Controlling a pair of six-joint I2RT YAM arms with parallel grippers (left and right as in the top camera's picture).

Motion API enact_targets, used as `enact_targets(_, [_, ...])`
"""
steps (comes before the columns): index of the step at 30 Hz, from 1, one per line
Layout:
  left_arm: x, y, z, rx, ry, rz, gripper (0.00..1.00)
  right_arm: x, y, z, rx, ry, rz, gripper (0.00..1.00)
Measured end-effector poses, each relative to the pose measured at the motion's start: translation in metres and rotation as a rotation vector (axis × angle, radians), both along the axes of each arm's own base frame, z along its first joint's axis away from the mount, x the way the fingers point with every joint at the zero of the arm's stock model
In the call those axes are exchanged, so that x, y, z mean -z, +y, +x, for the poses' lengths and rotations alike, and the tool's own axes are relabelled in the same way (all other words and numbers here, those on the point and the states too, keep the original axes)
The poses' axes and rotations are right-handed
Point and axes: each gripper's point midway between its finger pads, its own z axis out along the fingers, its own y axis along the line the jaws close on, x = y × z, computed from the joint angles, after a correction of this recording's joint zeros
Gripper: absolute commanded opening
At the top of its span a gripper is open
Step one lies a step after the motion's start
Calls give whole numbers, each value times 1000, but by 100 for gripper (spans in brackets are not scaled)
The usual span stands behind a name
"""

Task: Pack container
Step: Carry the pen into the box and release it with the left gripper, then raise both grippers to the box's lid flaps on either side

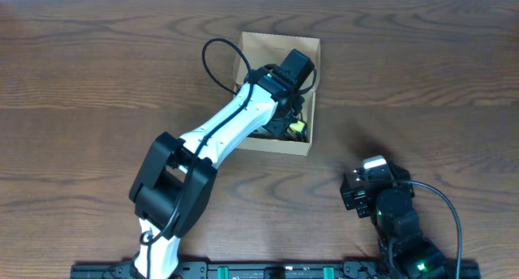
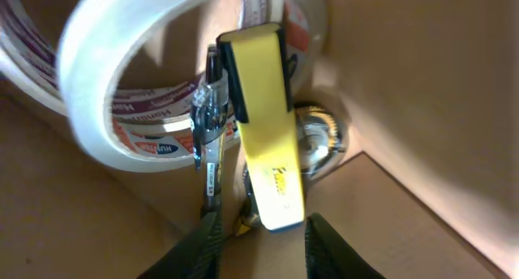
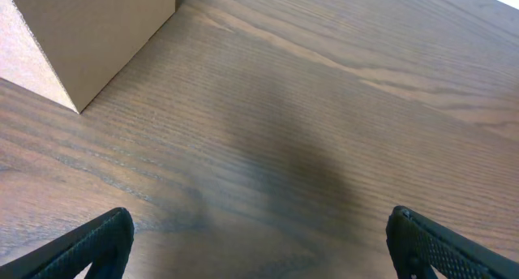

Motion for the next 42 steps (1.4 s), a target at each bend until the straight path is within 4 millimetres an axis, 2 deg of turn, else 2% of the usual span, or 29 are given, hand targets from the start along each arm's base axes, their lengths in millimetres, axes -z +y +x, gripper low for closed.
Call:
enact_targets(1, [-8,2,1,-4,-20,-1,76,0,0,0,0,0,0,99])
enact_targets(2, [-18,4,3,-10,-47,-3,95,0,0,0,0,0,0,99])
enact_targets(7, [-102,27,11,-53,-252,-26,95,0,0,0,0,0,0,99])
enact_targets(8, [-127,40,10,-64,-314,-17,96,0,0,0,0,0,0,99])
enact_targets(11, [-175,76,7,-75,-447,40,96,0,0,0,0,0,0,99])
enact_targets(15, [-220,127,-1,-20,-588,196,95,0,0,0,0,0,0,99])
enact_targets(21, [-270,222,-36,51,-668,449,95,0,0,0,0,0,0,99])
enact_targets(23, [-281,244,-49,42,-679,492,95,0,0,0,0,0,0,99])
enact_targets(25, [-290,257,-58,31,-699,515,95,0,0,0,0,0,0,99])
enact_targets(29, [-300,266,-68,35,-724,543,96,0,0,0,0,0,0,99])
enact_targets(42, [-273,275,-89,114,-575,607,95,0,3,0,-9,4,13,99])
